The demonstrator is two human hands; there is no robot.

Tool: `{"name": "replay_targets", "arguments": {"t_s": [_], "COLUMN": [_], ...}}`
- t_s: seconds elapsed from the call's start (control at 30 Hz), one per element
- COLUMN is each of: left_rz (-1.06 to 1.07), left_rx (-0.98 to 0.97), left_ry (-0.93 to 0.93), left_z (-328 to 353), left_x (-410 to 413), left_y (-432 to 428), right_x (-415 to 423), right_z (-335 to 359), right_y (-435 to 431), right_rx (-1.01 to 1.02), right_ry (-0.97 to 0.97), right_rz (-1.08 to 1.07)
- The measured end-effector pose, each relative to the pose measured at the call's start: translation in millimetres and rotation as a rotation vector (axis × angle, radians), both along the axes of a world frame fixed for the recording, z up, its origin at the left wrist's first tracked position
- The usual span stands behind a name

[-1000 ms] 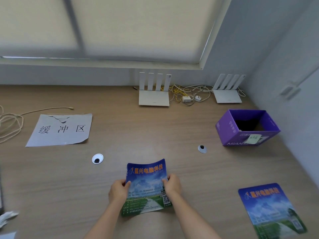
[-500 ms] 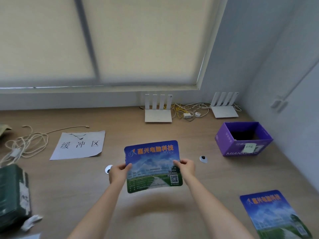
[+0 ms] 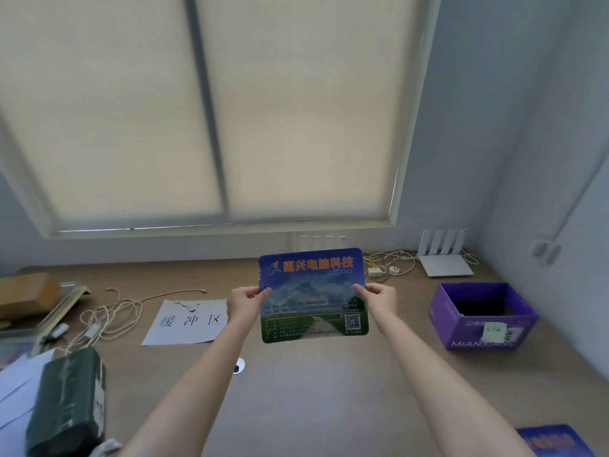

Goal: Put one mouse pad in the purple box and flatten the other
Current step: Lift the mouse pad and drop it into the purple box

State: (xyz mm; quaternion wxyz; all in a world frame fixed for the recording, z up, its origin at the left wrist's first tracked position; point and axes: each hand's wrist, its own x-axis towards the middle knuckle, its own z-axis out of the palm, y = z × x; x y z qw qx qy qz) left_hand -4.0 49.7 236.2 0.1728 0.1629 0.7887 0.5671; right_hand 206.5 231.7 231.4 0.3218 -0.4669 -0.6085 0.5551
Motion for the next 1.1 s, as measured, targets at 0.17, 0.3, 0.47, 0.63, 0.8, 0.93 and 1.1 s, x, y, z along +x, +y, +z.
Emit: {"name": "replay_targets", "arguments": {"t_s": [0.17, 0.3, 0.47, 0.63, 0.8, 0.93, 1.1], "left_rz": [0.052, 0.098, 0.146, 0.144, 0.114, 0.103, 0.034], "left_rx": [0.041, 0.052, 0.059, 0.066, 0.031, 0.041, 0.050], "left_ry": [0.046, 0.043, 0.045, 0.042, 0.064, 0.050, 0.045], "left_z": [23, 32, 37, 44, 51, 50, 53], "left_x": [16, 48, 94, 140, 175, 188, 197], "left_y": [15, 32, 60, 82, 99, 111, 123], "right_x": [14, 40, 82, 128, 163, 182, 202], "right_z": [25, 35, 42, 46, 46, 50, 53], "right_y": [22, 45, 82, 109, 131, 140, 139], "right_rx": [0.045, 0.082, 0.115, 0.151, 0.168, 0.169, 0.155], "right_ry": [0.025, 0.011, -0.016, -0.029, -0.066, -0.066, -0.047], "right_rz": [0.046, 0.091, 0.145, 0.193, 0.193, 0.163, 0.106]}}
